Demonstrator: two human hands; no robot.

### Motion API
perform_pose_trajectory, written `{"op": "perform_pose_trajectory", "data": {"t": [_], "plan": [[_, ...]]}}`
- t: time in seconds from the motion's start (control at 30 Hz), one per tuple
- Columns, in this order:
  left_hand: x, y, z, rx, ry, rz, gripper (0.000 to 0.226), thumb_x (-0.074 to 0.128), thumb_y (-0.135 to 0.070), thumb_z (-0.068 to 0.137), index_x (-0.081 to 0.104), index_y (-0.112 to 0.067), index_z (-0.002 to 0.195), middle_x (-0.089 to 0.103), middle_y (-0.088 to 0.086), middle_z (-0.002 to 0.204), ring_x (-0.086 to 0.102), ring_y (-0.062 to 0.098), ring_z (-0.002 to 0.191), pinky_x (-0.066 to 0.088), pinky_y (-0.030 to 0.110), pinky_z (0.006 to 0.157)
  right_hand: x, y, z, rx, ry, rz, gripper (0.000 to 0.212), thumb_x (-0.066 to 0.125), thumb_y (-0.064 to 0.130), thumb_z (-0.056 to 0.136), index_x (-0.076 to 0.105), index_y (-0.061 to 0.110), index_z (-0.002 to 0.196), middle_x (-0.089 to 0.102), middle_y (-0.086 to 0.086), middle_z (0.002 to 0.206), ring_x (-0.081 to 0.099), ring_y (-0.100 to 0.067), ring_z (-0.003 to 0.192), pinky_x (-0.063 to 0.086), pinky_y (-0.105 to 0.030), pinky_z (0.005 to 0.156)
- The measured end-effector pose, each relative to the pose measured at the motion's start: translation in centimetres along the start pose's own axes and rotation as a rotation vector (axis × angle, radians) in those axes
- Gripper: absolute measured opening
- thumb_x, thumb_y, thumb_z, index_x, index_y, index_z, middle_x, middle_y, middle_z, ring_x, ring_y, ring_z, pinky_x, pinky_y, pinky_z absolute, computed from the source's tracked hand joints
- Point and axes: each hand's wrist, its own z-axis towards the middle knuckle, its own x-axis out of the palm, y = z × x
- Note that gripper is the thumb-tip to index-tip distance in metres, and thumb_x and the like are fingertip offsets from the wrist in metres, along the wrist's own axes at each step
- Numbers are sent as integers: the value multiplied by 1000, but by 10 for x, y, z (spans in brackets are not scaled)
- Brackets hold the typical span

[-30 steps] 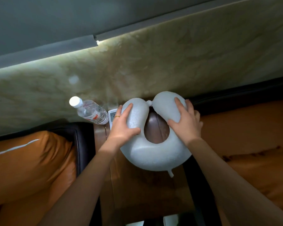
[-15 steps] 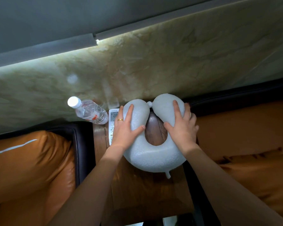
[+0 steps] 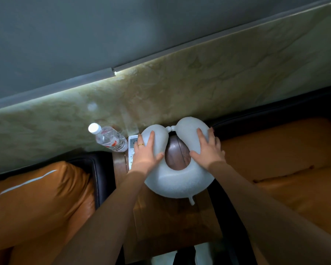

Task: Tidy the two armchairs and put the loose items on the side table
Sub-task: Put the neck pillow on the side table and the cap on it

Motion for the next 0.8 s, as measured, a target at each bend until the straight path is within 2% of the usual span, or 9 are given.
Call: {"op": "perform_pose_trajectory", "data": {"t": [0.13,0.2,0.33,0.43,0.57,0.67,0.7,0.8], "plan": [[-7,-8,-21,39,-35,-67,80,63,-31,92,18,-34,157,0,11,166,-1,28,152,19,42,119,-8,1,-24,1,7,60,84,56,42,94,0,42,157,-8,0,166,8,-35,149,27,-57,112],[-9,-14,-36,49,-71,-101,75,62,-27,92,24,-31,157,8,11,166,4,28,153,17,42,120,-11,1,-38,-5,-4,88,83,55,40,95,1,42,157,-5,0,166,9,-32,150,27,-54,112],[4,-20,-72,159,-136,-217,63,64,-14,87,47,-19,147,43,12,152,35,30,143,28,38,116,-10,-8,-72,-7,-15,123,80,55,40,95,4,41,157,3,-1,167,14,-30,149,30,-54,112],[13,-36,-97,229,-36,-222,55,62,-12,87,53,-15,142,55,7,142,48,24,132,36,31,109,-10,-21,-98,27,-35,139,80,57,40,93,8,38,157,15,-5,164,28,-32,142,36,-55,108],[25,-61,-129,312,64,-266,49,62,-17,93,54,-17,141,56,3,141,50,18,130,32,20,103,-9,-42,-132,83,-52,217,76,56,41,96,9,39,156,19,-3,162,30,-33,143,33,-58,111],[37,-75,-159,278,144,-280,47,60,-15,95,53,-18,141,55,-6,131,58,5,106,32,0,89,-8,-69,-167,142,-77,325,77,57,40,95,9,41,156,30,-2,158,37,-29,140,36,-55,112],[42,-79,-171,274,164,-270,46,60,-14,95,53,-17,141,56,-6,128,58,6,104,34,0,88,-8,-80,-181,155,-87,363,78,58,39,95,9,41,157,34,-3,157,40,-28,139,38,-53,112],[61,-84,-205,281,203,-255,45,60,-22,90,58,-20,135,65,2,125,61,18,115,47,29,100,-6,-115,-230,159,-113,469,78,59,35,97,12,36,159,44,-7,150,47,-25,132,42,-41,110]]}}
